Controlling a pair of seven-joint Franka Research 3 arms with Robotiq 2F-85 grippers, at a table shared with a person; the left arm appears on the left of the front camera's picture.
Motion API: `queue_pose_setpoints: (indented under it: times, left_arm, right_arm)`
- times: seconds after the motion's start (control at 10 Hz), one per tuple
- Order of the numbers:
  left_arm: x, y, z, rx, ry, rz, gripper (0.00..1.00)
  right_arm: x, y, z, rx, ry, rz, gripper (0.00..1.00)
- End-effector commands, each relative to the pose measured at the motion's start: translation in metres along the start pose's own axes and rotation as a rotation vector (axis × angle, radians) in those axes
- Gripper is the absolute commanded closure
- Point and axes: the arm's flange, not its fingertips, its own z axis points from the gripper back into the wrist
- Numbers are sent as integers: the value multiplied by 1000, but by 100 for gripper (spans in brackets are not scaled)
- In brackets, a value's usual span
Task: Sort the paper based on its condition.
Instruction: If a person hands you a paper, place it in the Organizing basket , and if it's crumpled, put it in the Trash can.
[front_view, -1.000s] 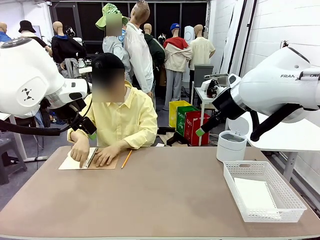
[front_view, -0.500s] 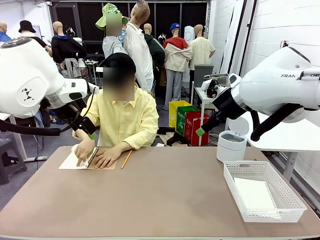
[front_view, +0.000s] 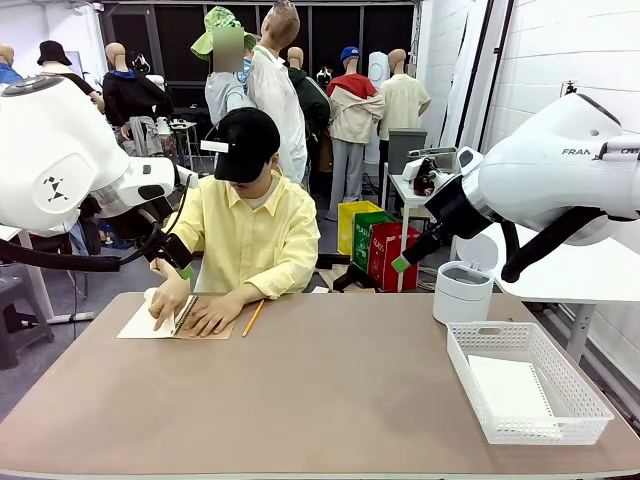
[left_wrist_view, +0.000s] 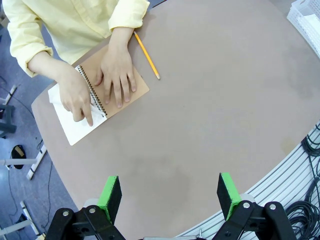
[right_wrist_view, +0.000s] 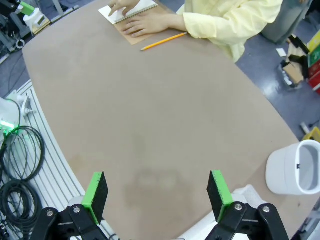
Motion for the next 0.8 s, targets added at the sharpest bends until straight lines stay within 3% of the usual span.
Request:
queue_pose_setpoints:
  times: [0.0, 0.7]
  left_arm:
    - [-1, 1, -1, -3, -9, 1, 0]
    - [-1, 1, -1, -3, -9, 1, 0]
  right_arm:
    - [0, 0, 0, -1, 1, 1, 0]
    - [0, 0, 0, -1, 1, 1, 0]
